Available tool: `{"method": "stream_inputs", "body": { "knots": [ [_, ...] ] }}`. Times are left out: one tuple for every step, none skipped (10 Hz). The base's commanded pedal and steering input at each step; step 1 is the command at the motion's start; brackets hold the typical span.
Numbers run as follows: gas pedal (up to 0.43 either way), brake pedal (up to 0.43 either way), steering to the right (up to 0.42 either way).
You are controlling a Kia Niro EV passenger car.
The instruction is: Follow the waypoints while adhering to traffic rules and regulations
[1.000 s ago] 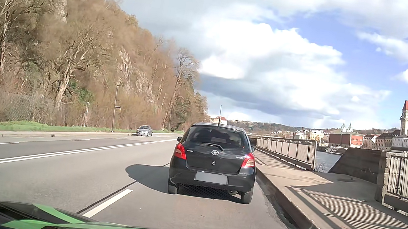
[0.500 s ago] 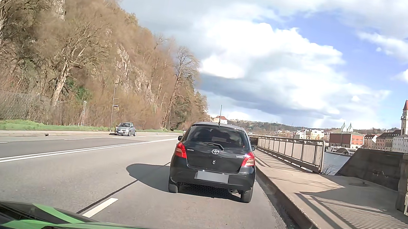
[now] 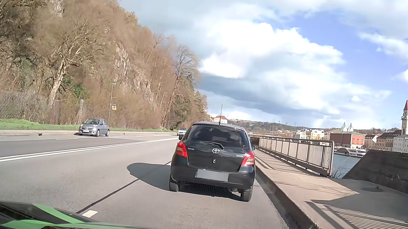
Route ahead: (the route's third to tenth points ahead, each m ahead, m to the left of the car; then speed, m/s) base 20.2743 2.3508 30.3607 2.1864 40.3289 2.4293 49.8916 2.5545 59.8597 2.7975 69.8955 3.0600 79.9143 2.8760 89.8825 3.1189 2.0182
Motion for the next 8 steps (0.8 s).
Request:
{"method": "stream_inputs", "body": {
  "knots": [
    [0.0,0.0,-0.003],
    [0.0,0.0,-0.002],
    [0.0,0.0,-0.003],
    [0.0,0.0,-0.002],
    [0.0,0.0,-0.003],
    [0.0,0.0,-0.002],
    [0.0,0.0,-0.002],
    [0.008,0.0,-0.002]
  ]
}}
